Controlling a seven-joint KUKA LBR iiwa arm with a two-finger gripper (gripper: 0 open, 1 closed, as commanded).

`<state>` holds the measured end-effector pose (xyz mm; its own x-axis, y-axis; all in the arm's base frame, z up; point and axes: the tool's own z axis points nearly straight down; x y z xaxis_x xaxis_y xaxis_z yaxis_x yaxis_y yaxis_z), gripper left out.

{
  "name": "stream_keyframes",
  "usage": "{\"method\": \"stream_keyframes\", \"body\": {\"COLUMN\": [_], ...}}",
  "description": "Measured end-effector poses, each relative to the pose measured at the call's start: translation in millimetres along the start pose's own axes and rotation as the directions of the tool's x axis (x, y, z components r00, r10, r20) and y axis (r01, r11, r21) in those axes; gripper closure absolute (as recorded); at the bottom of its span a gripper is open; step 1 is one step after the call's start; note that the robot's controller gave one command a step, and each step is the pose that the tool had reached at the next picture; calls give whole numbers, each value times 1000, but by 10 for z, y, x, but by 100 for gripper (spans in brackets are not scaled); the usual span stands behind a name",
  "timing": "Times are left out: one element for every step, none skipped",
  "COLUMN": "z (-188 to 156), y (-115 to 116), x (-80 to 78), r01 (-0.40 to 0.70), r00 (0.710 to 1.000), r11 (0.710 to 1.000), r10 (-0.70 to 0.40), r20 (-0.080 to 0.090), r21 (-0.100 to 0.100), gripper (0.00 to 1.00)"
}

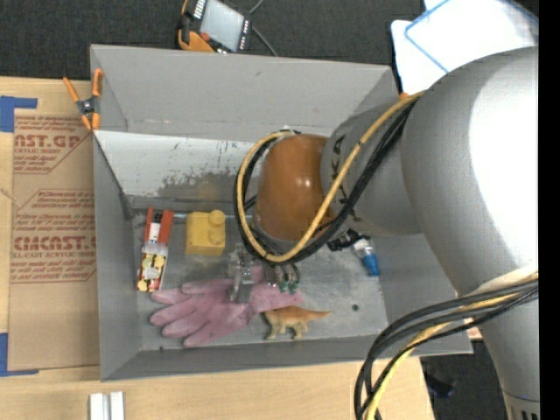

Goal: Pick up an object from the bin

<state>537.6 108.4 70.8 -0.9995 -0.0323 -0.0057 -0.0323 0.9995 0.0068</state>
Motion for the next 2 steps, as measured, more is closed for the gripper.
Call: {"method": "stream_keyframes", "body": {"z": [-17,-367], "y": [1,3], "x": [-1,28], "r01": [0,0], "r00": [1000,1000], "r11": [1000,1000], "r10": [0,0], "r20": [0,-10], "r21": [0,0], "gripper": [100,100]}}
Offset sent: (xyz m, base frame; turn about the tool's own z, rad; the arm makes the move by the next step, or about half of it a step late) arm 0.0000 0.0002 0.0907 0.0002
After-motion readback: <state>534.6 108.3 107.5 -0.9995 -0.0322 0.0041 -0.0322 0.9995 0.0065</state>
